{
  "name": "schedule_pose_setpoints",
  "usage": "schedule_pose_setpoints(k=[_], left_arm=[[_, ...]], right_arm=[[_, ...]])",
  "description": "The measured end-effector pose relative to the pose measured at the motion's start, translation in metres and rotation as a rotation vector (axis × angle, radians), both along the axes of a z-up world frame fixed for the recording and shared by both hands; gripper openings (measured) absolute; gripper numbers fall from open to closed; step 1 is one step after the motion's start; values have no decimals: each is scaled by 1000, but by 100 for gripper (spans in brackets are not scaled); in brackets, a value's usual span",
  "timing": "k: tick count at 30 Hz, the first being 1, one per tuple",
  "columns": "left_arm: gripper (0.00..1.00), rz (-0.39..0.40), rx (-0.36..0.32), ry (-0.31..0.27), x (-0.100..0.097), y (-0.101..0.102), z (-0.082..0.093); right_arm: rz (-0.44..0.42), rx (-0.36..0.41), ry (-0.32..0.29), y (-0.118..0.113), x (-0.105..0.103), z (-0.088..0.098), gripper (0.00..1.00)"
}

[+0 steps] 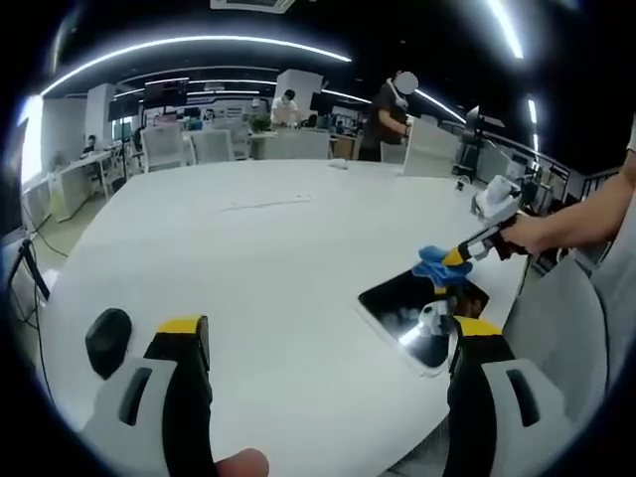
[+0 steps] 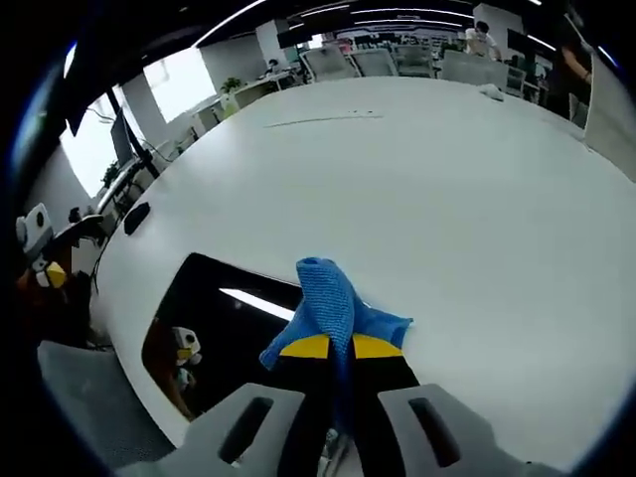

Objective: Wipe the mirror surface with the cleaning cloth until all visible marks leave the cleaned area.

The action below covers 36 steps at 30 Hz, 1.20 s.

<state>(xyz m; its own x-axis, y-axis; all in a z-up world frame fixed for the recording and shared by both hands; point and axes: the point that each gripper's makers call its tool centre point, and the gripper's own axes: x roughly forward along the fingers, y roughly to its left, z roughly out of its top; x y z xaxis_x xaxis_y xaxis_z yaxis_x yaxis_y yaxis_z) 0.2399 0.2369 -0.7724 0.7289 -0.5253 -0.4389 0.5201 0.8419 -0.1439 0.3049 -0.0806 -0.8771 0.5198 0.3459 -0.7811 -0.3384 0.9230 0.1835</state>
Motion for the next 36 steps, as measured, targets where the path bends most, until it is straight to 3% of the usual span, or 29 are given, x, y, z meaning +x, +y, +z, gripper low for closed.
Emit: schedule_pose_setpoints(k=[13,36], left_arm=[[99,-17,-3,6,5,-4,-3],[99,-48,-25,15,11,-2,-9]], right_arm=[[-3,17,54,32,5,-1,0],[112,17,85,128,5,0,0]])
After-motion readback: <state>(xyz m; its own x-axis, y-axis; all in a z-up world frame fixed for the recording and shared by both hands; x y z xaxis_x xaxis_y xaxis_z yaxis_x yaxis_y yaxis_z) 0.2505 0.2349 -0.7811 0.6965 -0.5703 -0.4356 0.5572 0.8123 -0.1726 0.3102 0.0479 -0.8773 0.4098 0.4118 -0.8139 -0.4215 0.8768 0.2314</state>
